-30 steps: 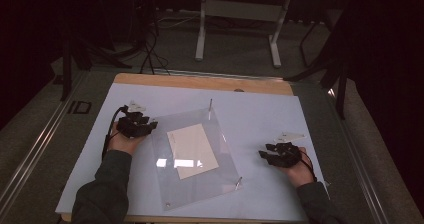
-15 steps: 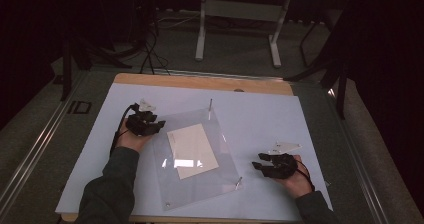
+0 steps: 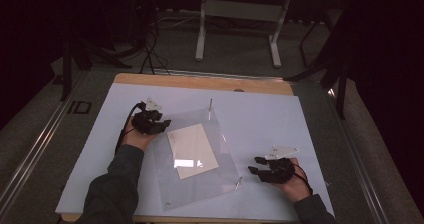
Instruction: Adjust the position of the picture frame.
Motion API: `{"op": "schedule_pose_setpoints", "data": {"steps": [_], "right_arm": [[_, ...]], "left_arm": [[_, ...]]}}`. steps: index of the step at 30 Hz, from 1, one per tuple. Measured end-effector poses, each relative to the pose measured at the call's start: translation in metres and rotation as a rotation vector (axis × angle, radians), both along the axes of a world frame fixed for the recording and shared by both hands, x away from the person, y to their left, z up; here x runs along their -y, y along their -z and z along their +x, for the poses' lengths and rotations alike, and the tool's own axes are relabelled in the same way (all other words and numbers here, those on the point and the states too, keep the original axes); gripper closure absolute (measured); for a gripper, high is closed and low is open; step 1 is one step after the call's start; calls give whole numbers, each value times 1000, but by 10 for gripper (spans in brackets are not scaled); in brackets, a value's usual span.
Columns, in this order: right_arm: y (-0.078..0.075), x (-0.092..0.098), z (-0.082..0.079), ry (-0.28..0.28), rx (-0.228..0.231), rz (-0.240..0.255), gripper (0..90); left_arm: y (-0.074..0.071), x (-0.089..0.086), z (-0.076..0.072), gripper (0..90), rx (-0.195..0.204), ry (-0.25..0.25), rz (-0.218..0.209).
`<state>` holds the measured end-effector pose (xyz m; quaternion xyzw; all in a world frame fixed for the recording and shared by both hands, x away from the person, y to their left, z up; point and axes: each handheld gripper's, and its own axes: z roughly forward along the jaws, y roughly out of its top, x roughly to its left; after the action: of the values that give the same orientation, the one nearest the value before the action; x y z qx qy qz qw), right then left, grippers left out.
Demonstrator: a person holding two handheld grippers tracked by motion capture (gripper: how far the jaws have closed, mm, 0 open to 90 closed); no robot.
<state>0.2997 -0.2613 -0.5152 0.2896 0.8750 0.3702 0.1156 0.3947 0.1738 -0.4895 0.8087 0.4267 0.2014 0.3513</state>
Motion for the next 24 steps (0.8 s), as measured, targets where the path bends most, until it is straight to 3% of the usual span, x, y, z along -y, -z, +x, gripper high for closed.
{"op": "schedule_pose_setpoints", "data": {"steps": [24], "right_arm": [[-3, -11, -22, -91, 7, 11, 530]], "left_arm": [[-3, 34, 15, 539, 3, 67, 5]]}}
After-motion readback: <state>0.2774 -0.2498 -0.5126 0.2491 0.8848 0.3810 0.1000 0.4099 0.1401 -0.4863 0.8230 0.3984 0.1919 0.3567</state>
